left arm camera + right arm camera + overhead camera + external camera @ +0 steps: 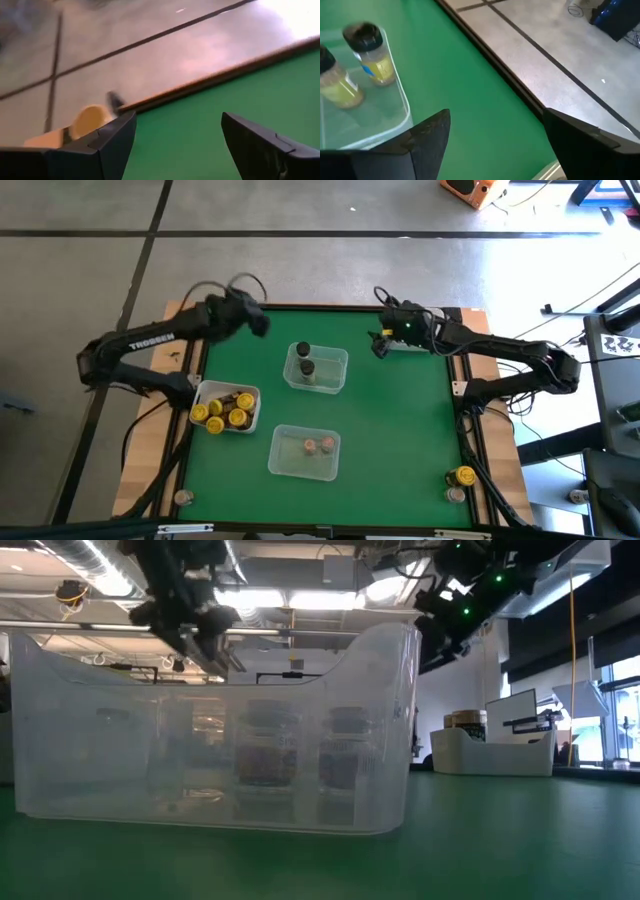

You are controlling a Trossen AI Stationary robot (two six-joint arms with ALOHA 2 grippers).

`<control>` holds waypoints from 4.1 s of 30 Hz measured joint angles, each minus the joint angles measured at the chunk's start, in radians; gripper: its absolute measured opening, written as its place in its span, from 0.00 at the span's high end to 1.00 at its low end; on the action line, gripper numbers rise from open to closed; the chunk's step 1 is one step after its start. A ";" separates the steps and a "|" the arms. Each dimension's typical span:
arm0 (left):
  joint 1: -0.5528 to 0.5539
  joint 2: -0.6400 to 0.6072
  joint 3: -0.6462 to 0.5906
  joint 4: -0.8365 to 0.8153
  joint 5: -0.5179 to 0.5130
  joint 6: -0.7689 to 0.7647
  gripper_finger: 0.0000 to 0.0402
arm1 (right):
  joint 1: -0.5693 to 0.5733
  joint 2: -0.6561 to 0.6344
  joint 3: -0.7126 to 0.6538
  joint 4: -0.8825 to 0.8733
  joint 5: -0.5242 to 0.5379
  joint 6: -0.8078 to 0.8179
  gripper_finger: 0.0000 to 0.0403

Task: Sort spices by type
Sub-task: Put the golden spice bottle into the top white bin

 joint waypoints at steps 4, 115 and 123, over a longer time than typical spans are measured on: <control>0.178 0.016 0.001 -0.028 0.049 0.016 0.28 | 0.000 0.023 0.000 0.000 0.003 -0.025 0.21; 0.356 0.260 0.025 0.004 0.332 0.217 0.28 | 0.000 0.025 0.000 -0.079 -0.030 -0.072 0.21; 0.359 0.181 0.026 0.021 0.309 0.235 0.28 | 0.000 0.025 -0.001 -0.079 -0.030 -0.072 0.21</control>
